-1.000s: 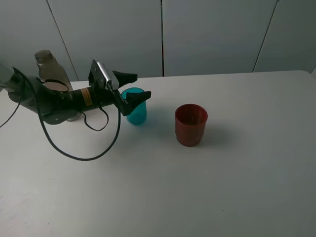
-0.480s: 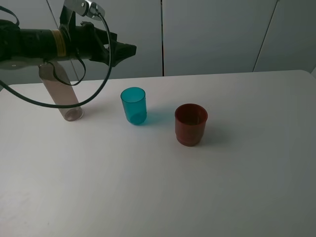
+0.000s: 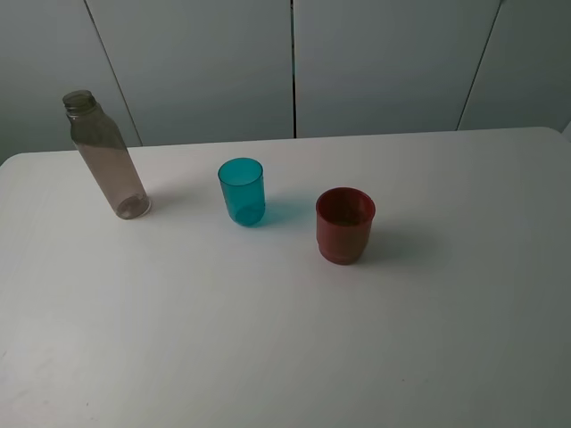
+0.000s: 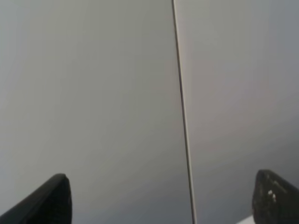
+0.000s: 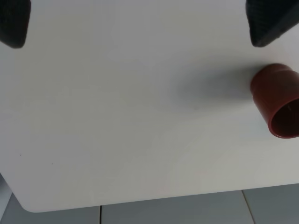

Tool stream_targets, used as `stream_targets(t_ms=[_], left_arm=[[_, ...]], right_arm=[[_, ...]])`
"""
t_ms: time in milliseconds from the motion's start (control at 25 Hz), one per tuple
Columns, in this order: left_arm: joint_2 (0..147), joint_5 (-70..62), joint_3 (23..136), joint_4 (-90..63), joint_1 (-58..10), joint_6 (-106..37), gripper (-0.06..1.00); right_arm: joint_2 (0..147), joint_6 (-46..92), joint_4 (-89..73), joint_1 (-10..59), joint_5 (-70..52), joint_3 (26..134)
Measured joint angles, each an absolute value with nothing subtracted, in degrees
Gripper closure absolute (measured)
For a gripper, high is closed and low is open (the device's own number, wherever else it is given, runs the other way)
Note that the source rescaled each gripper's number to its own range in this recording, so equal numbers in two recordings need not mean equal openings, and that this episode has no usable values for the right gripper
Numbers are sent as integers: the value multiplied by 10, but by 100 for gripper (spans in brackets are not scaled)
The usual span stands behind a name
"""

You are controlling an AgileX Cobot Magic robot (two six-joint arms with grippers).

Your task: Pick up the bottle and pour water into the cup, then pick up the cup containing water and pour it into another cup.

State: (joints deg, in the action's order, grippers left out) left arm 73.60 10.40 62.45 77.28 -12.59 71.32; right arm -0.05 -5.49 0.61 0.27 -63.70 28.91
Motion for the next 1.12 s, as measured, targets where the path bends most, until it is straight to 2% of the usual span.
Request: stream_targets(t_ms=[200, 360, 600, 720, 880, 1120], left_arm=[[702, 148, 608, 727, -126, 703, -3], [689, 117, 577, 569, -126, 587, -4], [631, -86, 564, 296, -112, 304, -4], [556, -169, 547, 201, -81, 226, -4], [406, -288, 516, 149, -47, 154, -4], [169, -516, 507, 130, -41, 135, -4]], right_arm=[[0, -55, 6, 3, -637, 289], [0, -55, 6, 3, -637, 289], [0, -55, 6, 3, -637, 289], [0, -55, 6, 3, -637, 289], [0, -55, 6, 3, -637, 289], [0, -56, 6, 3, -637, 289]])
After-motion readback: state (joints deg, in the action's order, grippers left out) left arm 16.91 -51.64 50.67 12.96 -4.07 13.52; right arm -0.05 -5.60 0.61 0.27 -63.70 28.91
